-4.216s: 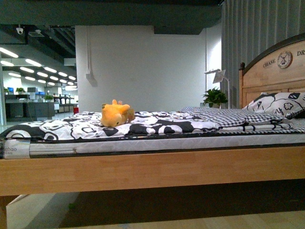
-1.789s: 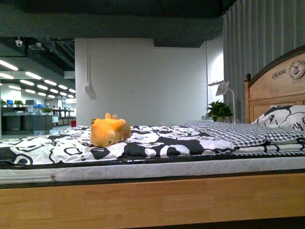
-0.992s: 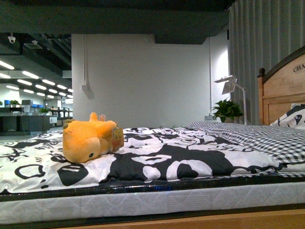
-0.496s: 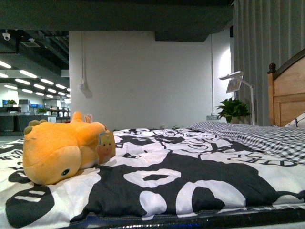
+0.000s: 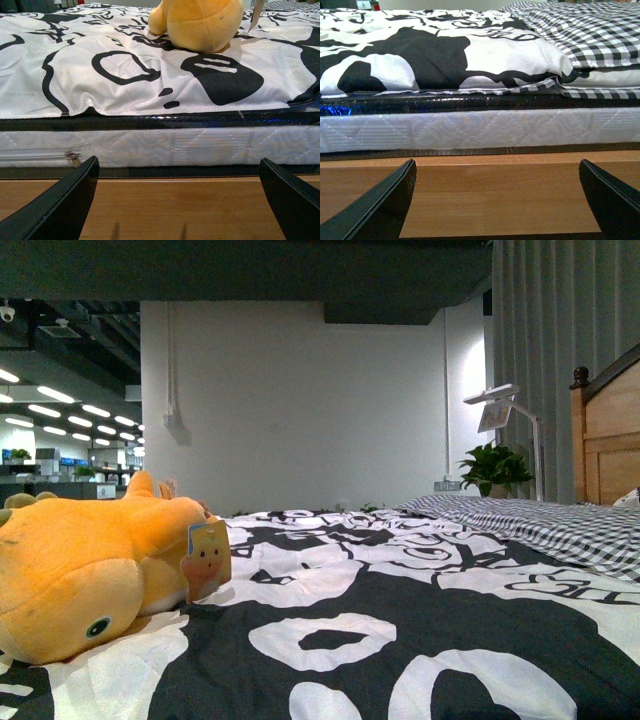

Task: Put away toys

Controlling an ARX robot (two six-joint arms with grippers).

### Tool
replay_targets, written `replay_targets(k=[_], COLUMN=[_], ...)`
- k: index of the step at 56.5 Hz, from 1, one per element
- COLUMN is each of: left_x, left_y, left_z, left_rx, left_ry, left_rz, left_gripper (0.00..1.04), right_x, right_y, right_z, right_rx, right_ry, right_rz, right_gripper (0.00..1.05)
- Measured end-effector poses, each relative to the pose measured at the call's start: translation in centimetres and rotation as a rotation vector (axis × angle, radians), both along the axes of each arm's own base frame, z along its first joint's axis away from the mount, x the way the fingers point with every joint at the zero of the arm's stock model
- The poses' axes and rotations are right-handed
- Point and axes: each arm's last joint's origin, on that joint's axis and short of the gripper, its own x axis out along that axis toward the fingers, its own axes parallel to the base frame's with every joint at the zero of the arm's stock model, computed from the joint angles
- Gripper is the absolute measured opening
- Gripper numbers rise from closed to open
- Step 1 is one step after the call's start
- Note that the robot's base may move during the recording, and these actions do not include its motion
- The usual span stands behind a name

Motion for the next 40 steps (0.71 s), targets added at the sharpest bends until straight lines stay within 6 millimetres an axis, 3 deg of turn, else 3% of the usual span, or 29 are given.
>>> replay_targets(k=[40], left_x=[0.0], left_y=[0.01], left_z=[0.0], left_rx=[0.0], left_ry=[0.0], left_rz=[0.001], left_gripper=[0.98], right_x=[0.0], right_y=[0.0], right_z=[0.0], right_rx=[0.0], right_ry=[0.0], right_rz=[-0.001], right_gripper=[0.98])
